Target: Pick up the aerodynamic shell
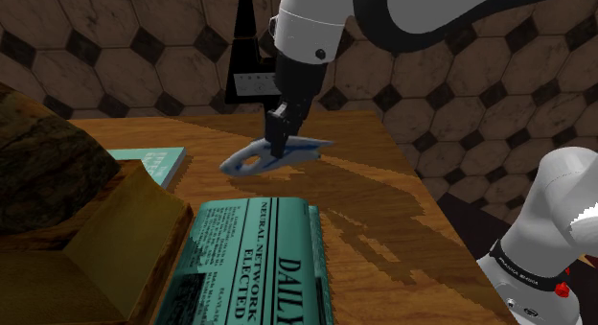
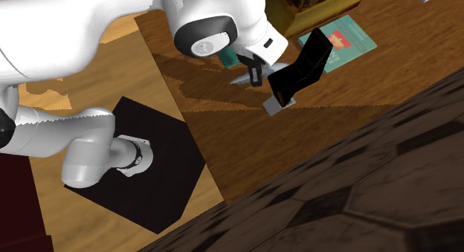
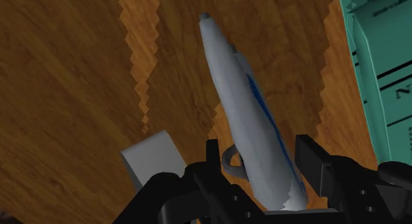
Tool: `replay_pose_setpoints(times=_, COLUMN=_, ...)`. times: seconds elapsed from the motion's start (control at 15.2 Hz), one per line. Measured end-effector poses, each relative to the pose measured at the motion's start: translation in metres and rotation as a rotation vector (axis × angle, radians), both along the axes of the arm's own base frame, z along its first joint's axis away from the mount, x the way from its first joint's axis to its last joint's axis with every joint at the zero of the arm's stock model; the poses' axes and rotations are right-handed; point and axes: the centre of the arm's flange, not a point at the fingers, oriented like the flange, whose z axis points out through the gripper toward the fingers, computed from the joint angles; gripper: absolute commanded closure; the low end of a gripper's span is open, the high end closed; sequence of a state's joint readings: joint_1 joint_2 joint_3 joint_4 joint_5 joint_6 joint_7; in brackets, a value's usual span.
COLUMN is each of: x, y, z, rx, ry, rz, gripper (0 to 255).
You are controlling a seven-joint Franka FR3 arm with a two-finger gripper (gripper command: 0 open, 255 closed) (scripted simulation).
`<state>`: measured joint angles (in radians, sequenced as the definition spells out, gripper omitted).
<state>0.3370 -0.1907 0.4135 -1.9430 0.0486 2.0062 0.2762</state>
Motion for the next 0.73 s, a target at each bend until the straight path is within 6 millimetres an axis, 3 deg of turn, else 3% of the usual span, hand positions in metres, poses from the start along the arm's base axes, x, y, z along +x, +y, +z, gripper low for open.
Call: replay_pose_setpoints(times=0.73, x=0.001, y=0.0, z=0.055, rx=0.0, ry=0.0, rz=0.0, gripper=255)
